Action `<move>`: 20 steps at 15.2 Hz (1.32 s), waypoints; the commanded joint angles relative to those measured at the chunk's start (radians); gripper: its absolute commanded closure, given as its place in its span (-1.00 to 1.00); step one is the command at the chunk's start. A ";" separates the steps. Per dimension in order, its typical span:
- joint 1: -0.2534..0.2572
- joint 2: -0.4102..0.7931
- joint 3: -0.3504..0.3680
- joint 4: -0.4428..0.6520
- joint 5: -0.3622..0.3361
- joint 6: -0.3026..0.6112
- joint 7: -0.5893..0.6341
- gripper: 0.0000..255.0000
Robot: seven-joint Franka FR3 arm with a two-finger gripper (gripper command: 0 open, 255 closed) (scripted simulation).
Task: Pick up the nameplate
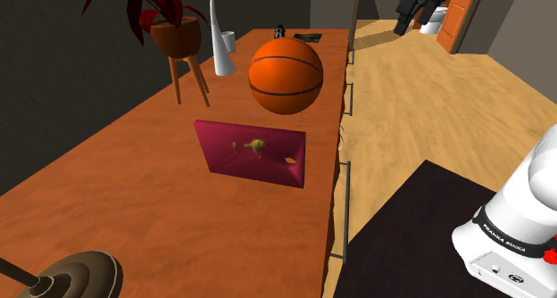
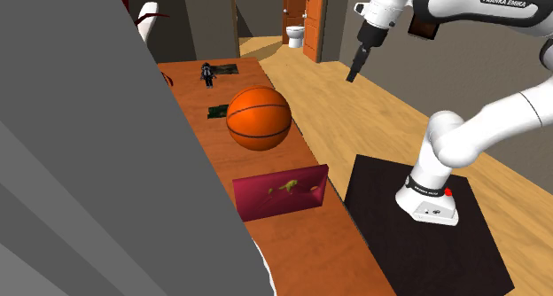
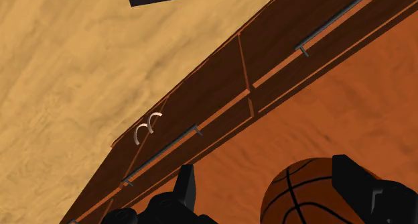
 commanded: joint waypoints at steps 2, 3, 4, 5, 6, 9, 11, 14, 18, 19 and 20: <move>0.006 0.017 0.018 0.003 0.011 0.004 0.017 -1.00; 0.013 0.035 0.037 0.008 0.023 0.008 0.034 -1.00; 0.019 0.054 0.055 0.013 0.034 0.013 0.051 -1.00; 0.025 0.074 0.073 0.019 0.044 0.017 0.068 -1.00; 0.030 0.094 0.091 0.026 0.055 0.022 0.084 -1.00; 0.046 0.160 0.146 0.052 0.083 0.036 0.134 -1.00; 0.056 0.207 0.181 0.074 0.099 0.045 0.168 -1.00; 0.069 0.282 0.235 0.113 0.119 0.058 0.218 -1.00; 0.083 0.393 0.306 0.178 0.134 0.074 0.287 -1.00; 0.086 0.422 0.324 0.196 0.136 0.077 0.305 -1.00; 0.089 0.452 0.341 0.216 0.136 0.081 0.324 -1.00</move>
